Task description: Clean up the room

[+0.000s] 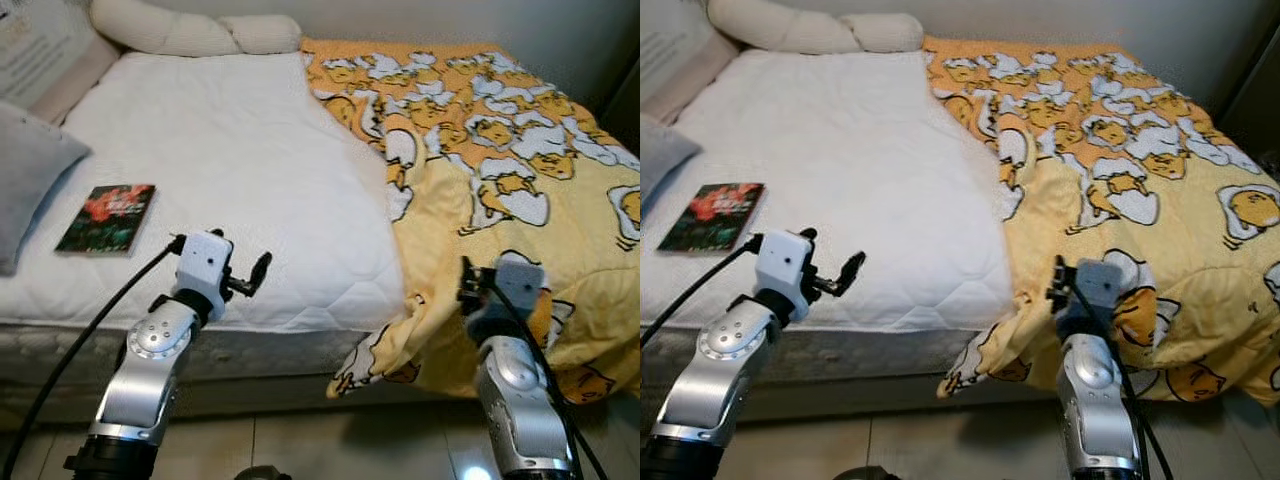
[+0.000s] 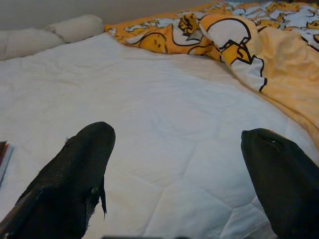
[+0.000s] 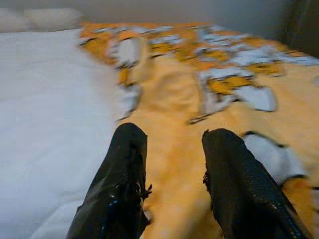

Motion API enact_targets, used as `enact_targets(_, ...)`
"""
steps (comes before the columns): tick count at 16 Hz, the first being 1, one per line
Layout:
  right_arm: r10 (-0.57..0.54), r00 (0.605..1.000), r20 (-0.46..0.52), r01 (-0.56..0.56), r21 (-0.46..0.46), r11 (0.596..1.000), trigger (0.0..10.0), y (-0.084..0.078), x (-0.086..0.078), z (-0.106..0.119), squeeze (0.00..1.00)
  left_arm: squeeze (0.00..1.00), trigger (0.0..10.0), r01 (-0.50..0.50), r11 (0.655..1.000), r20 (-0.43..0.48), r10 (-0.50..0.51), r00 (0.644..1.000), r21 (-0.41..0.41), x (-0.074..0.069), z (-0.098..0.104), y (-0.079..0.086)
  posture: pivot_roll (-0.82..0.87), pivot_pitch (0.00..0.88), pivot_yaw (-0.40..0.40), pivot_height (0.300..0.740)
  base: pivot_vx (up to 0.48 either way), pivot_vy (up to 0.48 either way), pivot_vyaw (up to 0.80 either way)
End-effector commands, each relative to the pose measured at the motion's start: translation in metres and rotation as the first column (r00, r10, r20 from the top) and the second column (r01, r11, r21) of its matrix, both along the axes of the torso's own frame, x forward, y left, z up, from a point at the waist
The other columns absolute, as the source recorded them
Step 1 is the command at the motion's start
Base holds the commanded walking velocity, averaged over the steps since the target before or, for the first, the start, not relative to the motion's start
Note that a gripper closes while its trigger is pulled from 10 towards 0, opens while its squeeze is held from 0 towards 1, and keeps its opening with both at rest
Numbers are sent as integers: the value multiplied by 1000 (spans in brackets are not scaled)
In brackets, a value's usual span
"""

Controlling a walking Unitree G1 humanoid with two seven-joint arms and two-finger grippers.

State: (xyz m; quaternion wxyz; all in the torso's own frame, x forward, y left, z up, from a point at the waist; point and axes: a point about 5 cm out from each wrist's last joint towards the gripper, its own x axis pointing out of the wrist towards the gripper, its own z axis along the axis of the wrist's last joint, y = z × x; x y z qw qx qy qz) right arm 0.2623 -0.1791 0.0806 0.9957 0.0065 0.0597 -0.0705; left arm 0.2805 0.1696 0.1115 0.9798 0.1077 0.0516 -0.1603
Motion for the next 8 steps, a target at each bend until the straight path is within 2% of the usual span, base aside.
enact_targets(1,32,999,-2,-32,-4,999,10000,1,2,2,0,0,10000,9,1000,11,-9,1000,-9,2,2,-5,57,0,-5,740,0,0,0)
enact_targets(2,52,999,-7,-52,-4,999,10000,4,2,1,0,0,10000,9,1000,9,-9,1000,-14,2,2,-5,57,0,-5,740,0,0,0)
enact_targets(5,56,998,-22,-56,25,998,10000,4,2,-1,0,0,10000,6,1000,10,-6,1000,-13,2,2,-4,60,0,-12,740,244,0,0)
enact_targets(8,63,997,-36,-62,5,998,10000,2,3,-3,0,0,10000,8,1000,10,-8,1000,-11,2,2,-3,58,0,-13,740,252,0,0)
